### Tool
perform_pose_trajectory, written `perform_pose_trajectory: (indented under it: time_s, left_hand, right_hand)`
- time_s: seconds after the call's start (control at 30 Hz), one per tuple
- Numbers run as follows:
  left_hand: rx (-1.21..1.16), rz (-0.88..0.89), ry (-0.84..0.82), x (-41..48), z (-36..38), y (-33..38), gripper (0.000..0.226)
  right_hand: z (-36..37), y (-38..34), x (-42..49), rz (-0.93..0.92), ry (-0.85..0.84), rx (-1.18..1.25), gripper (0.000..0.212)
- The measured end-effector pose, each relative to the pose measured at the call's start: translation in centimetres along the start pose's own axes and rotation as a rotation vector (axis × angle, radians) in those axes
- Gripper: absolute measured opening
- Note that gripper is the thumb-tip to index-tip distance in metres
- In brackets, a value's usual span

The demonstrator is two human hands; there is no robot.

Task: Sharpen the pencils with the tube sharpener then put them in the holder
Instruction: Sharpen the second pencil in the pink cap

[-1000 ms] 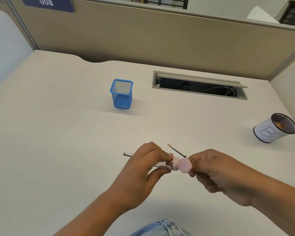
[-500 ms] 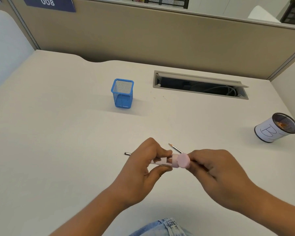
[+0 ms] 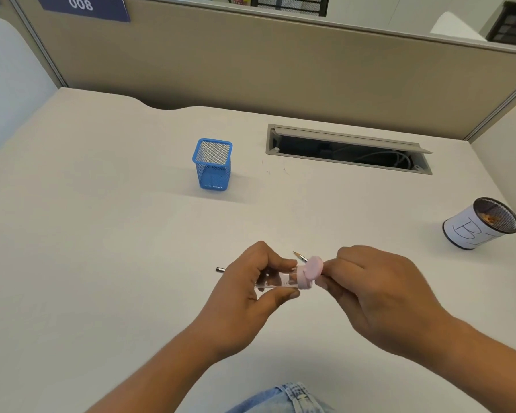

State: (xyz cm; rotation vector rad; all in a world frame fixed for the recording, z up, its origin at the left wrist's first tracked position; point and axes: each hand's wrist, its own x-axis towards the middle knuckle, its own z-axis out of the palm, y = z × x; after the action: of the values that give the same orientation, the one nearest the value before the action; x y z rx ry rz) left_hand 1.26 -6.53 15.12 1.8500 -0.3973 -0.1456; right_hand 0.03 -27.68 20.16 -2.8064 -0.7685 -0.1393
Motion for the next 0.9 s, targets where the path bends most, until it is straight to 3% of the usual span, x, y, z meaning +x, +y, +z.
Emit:
perform_pose_trajectory:
  time_s: [0.07, 0.2, 0.27, 0.33, 0.43, 0.6, 0.7, 0.77, 0.83, 0.9]
  left_hand:
    - [0.052, 0.104, 0.019, 0.1, -0.1, -0.3, 0.019]
    - [0.194, 0.308, -0.004, 0.5, -0.1, -0.5, 0.016]
    - [0.288, 0.357, -0.01, 0.6, -0.1, -0.5, 0.011]
    - [0.471, 0.398, 0.023, 0.7, -0.1, -0.6, 0.014]
    - [0.671, 0.361, 0.068, 0.5, 0.2, -0.5, 0.02]
    - [0.675, 0.366, 0.033, 0.0, 0.8, -0.8, 0.02]
    - [0.578, 0.273, 0.055, -0.1, 0.8, -0.9, 0.019]
    - [0.511, 0.195, 0.077, 0.0, 0.6, -0.8, 0.021]
    - [0.412, 0.114, 0.07, 0.0, 0.4, -0.6, 0.023]
    - [0.277, 0.041, 0.047, 0.1, 0.2, -0.3, 0.024]
  right_hand:
    - [0.1, -0.7, 0.3, 0.192, -0.084, 0.25, 0.031]
    - [-0.3, -0.6, 1.2, 0.748, -0.352, 0.905, 0.037]
    - [-0.9, -0.3, 1.7, 0.907, -0.474, 1.122, 0.039]
    - [-1.2, 0.1, 1.8, 0.963, -0.562, 1.158, 0.042]
    - [-1.4, 0.4, 1.6, 0.946, -0.623, 1.107, 0.042]
    - [-0.9, 0.4, 1.4, 0.84, -0.598, 0.965, 0.049]
    - [-0.4, 0.1, 0.9, 0.615, -0.429, 0.671, 0.051]
    - [-0.2, 0.2, 0.6, 0.468, -0.301, 0.576, 0.036]
    - [0.0, 0.5, 0.3, 0.248, -0.17, 0.33, 0.019]
    - [0.2, 1.1, 0.2, 0.034, -0.061, 0.109, 0.023]
